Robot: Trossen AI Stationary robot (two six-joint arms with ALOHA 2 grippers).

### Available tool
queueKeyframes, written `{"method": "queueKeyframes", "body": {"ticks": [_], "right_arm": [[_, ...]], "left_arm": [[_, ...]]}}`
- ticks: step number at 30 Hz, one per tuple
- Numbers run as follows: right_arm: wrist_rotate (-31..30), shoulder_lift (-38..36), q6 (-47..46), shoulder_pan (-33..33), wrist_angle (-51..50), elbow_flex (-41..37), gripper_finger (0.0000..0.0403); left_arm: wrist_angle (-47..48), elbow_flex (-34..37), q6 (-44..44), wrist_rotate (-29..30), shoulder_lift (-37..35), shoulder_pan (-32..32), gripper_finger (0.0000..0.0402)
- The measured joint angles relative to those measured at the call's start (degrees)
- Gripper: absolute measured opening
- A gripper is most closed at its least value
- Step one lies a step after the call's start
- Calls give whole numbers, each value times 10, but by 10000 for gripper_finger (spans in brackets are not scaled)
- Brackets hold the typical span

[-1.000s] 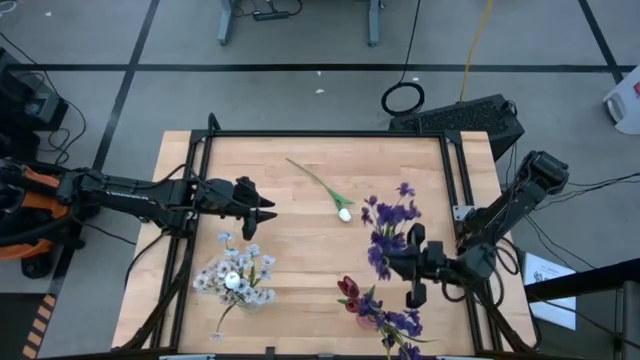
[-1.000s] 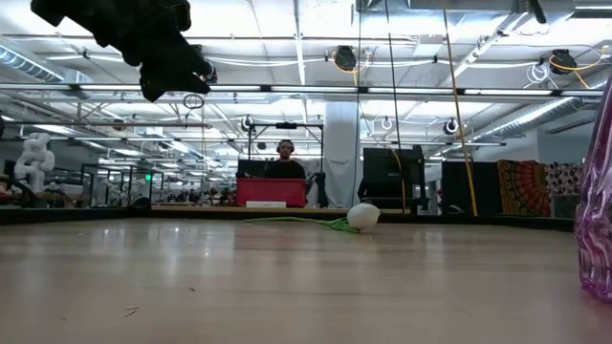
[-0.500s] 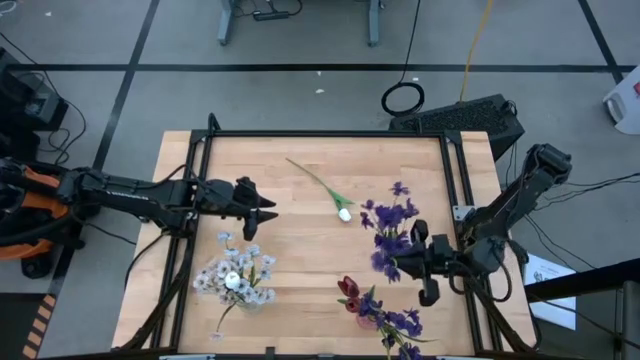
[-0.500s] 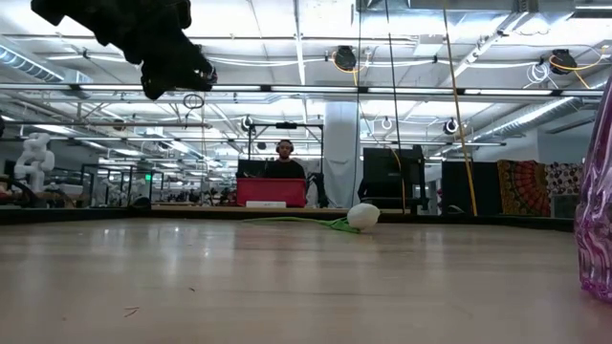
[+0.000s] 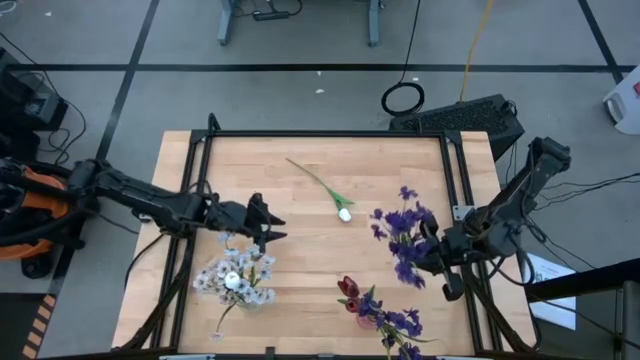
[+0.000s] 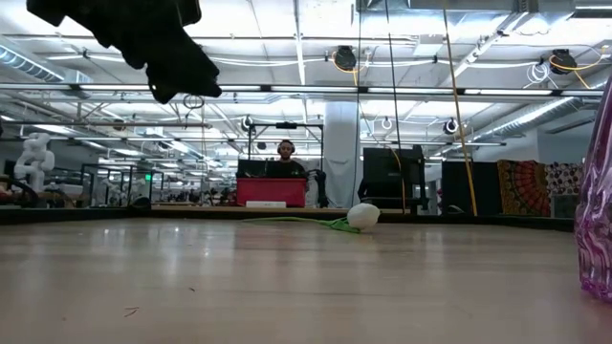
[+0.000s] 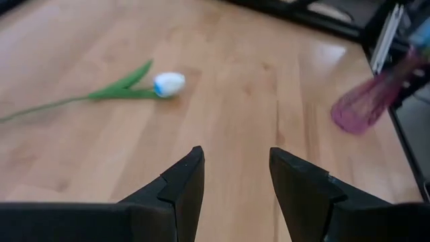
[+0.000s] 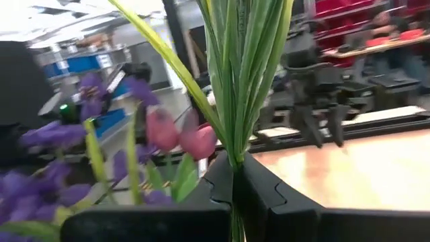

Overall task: Sort flowers into vase by color
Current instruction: Put the purple flower into the pink vase

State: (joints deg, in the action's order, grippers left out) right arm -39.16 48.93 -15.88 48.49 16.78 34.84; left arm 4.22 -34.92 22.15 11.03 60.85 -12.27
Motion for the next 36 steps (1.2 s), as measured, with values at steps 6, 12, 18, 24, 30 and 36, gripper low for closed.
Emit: {"method": "queueKeyframes", "body": {"ticks": [6,12,18,24,30,36], "right_arm": [[21,52,5,0,62,0,0],[21,122,35,0,172,0,0],[20,182,78,0,292,0,0],[20,232,63,0,351,0,0],[33,281,81,-1,444,0,0],[35,316,80,-1,473,0,0]], "left_arm": [[-9,0,0,0,21,-30,173],[-9,0,0,2,22,-35,173],[-9,0,0,2,22,-35,173],[-8,0,0,2,22,-35,173],[-7,0,0,2,22,-35,173],[-7,1,0,2,22,-35,173]]}}
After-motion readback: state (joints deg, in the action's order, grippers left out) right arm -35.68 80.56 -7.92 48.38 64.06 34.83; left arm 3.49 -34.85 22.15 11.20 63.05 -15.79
